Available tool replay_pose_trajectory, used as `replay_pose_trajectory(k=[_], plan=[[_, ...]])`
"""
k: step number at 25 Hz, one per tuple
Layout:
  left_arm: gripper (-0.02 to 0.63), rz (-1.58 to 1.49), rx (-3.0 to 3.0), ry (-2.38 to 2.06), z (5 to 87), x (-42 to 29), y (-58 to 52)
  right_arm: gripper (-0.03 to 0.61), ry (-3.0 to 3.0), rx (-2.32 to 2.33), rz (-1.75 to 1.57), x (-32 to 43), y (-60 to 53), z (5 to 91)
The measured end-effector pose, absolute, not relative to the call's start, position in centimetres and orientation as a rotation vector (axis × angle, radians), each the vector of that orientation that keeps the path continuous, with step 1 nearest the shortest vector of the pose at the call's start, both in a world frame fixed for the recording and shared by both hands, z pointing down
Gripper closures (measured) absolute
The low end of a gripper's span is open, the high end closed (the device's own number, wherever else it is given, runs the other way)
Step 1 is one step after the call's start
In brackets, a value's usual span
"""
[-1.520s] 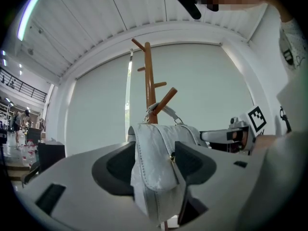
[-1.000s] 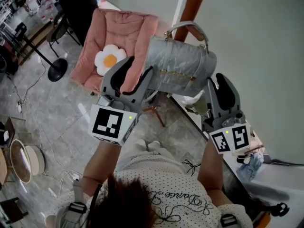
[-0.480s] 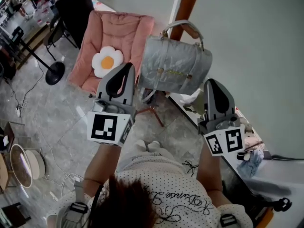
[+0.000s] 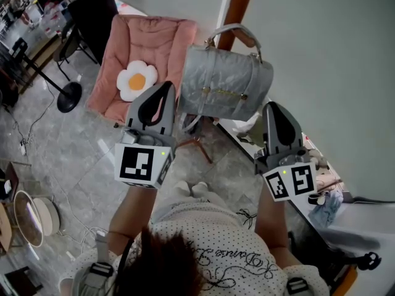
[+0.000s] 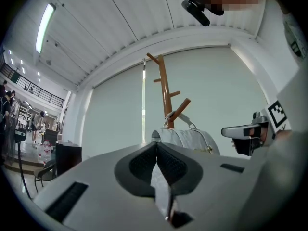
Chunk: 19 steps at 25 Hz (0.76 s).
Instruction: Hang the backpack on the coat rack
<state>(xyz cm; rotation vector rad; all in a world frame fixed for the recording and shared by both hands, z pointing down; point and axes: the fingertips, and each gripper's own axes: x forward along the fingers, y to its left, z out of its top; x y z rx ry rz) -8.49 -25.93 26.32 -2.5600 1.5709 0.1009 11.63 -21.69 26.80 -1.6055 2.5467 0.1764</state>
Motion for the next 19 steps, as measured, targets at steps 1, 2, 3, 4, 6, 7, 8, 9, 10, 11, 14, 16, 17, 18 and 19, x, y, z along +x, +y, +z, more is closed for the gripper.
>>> replay_pose_trajectory(k=[1,2,3,4,6,7,8,9,10,11,14,16,17,18,19], plan=[[0.609,0.104,-2.559,1.567,26.28,-8.46,-25.92,0.563,2.549,-1.607,0.176,11.58,-21.69,26.84],[0.609,0.102,-2.56,1.565,26.3,-8.43,-25.91,0.563,2.55,-1.61,0.176,11.56,-21.7,26.88],[0.609,0.098,-2.561,1.564,26.34,-8.41,-25.92,0.561,2.55,-1.614,0.176,11.57,-21.73,26.92],[0.609,0.096,-2.561,1.562,26.36,-8.38,-25.94,0.558,2.549,-1.62,0.175,11.61,-21.76,26.98],[0.609,0.099,-2.561,1.551,26.38,-8.3,-25.94,0.557,2.54,-1.63,0.168,11.73,-21.84,27.09],[0.609,0.099,-2.559,1.549,26.35,-8.29,-25.96,0.554,2.534,-1.636,0.164,11.82,-21.91,27.13],[0.609,0.096,-2.558,1.549,26.33,-8.29,-25.99,0.551,2.529,-1.642,0.159,11.93,-21.97,27.16],[0.609,0.091,-2.559,1.55,26.36,-8.27,-25.99,0.539,2.524,-1.648,0.154,12.05,-22.02,27.19],[0.609,0.087,-2.562,1.548,26.45,-8.21,-25.97,0.526,2.521,-1.653,0.149,12.15,-22.04,27.22],[0.609,0.087,-2.564,1.544,26.51,-8.13,-25.93,0.522,2.517,-1.656,0.147,12.23,-22.03,27.25],[0.609,0.093,-2.565,1.531,26.67,-7.96,-25.87,0.515,2.518,-1.659,0.146,12.25,-21.97,27.35],[0.609,0.084,-2.564,1.535,26.65,-7.98,-25.87,0.515,2.526,-1.657,0.148,12.14,-21.94,27.38],[0.609,0.08,-2.564,1.539,26.59,-8.0,-25.87,0.515,2.529,-1.655,0.15,12.07,-21.92,27.37],[0.609,0.077,-2.564,1.542,26.51,-8.01,-25.86,0.515,2.532,-1.654,0.151,12.02,-21.9,27.35],[0.609,0.076,-2.563,1.544,26.43,-8.02,-25.86,0.515,2.535,-1.653,0.153,11.96,-21.88,27.33]])
